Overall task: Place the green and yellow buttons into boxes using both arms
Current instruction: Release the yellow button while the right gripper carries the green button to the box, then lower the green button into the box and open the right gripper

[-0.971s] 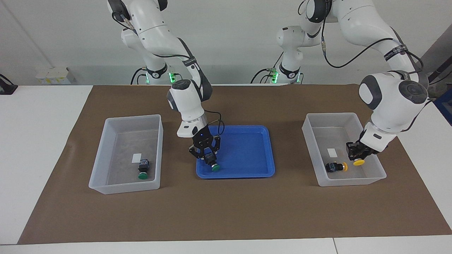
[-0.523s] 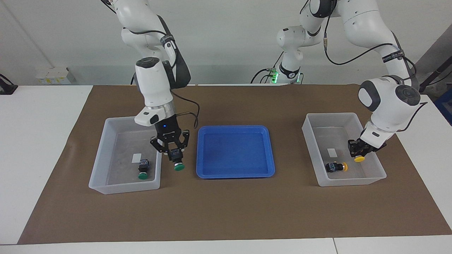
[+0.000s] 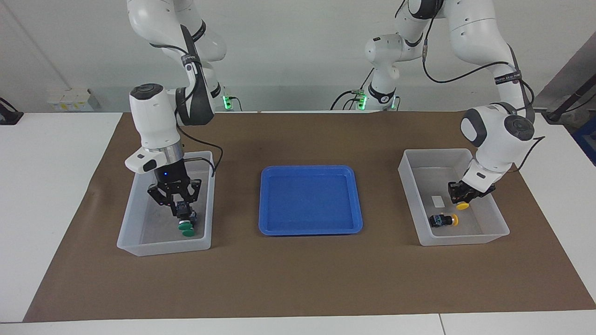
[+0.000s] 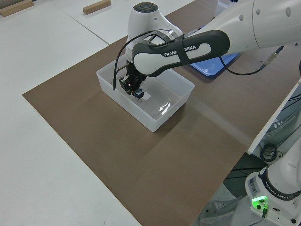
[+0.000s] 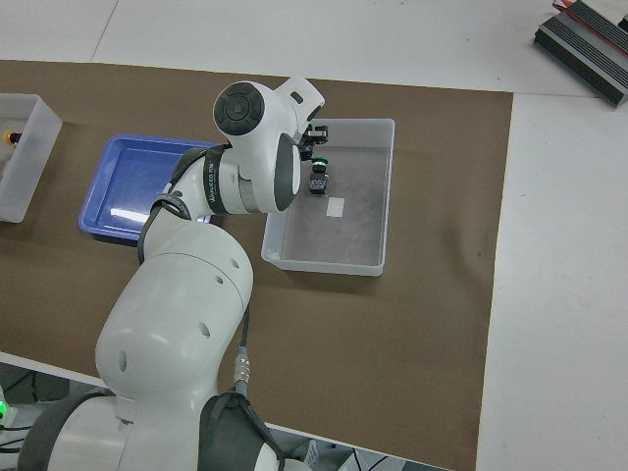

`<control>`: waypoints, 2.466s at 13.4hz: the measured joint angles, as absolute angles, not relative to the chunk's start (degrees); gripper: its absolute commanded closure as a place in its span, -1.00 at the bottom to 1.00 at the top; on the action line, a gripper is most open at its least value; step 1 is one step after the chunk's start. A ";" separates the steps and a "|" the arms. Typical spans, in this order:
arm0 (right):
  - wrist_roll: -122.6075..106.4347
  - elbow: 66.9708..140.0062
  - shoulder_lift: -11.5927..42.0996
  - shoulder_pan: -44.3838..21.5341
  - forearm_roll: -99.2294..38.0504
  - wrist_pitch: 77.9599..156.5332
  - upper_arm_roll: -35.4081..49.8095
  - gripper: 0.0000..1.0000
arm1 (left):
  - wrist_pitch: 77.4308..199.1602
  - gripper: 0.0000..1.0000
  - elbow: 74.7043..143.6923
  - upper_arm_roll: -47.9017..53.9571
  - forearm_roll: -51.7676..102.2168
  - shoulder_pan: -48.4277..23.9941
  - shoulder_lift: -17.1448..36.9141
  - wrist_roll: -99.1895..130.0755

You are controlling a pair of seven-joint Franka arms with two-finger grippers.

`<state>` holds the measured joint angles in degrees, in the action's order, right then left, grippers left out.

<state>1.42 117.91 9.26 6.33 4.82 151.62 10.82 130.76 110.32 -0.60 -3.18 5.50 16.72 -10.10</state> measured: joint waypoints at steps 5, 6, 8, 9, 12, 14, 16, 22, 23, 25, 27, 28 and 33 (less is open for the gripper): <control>1.49 120.90 10.40 8.44 4.82 155.38 10.81 1.00 | 130.60 -0.44 109.88 -0.36 -3.18 5.16 16.40 -10.14; 1.49 121.35 11.00 9.31 4.82 156.20 10.80 1.00 | 129.86 -0.38 108.94 -0.33 -3.18 4.72 16.34 -10.14; 1.49 121.81 12.23 10.43 4.82 158.67 10.78 1.00 | 124.40 -0.36 104.33 -0.20 -3.17 3.04 16.20 -10.12; 1.49 122.27 13.01 10.91 4.82 160.38 10.78 1.00 | 120.14 -0.35 100.79 -0.18 -3.14 1.90 16.11 -9.84; 1.49 123.59 14.74 12.12 4.82 163.81 10.79 1.00 | 105.78 -0.33 89.41 -0.03 -3.09 -1.87 15.81 -7.08; 1.49 123.82 14.87 13.16 4.82 163.98 10.78 0.91 | 97.58 -0.33 84.76 0.13 -3.08 -3.95 15.67 -5.76; 1.49 124.34 14.88 13.61 4.82 163.99 10.78 0.51 | 92.63 -0.33 81.42 0.48 -3.07 -4.66 15.46 -5.13; 1.49 124.63 14.87 13.75 4.82 164.04 10.79 -0.15 | 87.37 -0.79 80.61 -0.04 -3.05 -4.83 9.37 -5.15; 1.49 124.56 14.86 13.75 4.82 164.04 10.81 -0.22 | 87.43 -0.92 81.62 -0.09 -3.05 -4.83 8.72 -5.15; 1.49 124.08 14.66 13.74 4.82 163.30 10.91 -0.24 | 90.14 -1.00 85.47 -0.09 -3.05 -4.83 7.44 -5.15; 1.49 121.41 14.00 13.66 4.82 157.10 11.03 -0.42 | 94.70 -1.00 89.99 -0.07 -3.02 -4.83 6.12 -5.14; 1.49 119.38 13.50 13.61 4.82 153.09 11.15 -0.74 | 95.97 -1.00 91.40 0.01 -2.87 -4.87 5.62 -5.13; 1.49 111.04 10.28 12.88 4.81 136.24 11.73 -1.00 | 96.94 -1.00 92.69 -0.09 -0.52 -4.85 4.48 -5.09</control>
<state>1.49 111.04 10.28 12.88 4.81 136.24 11.73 96.94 92.69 -0.09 -0.52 -4.85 4.48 -5.09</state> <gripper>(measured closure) 0.000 0.000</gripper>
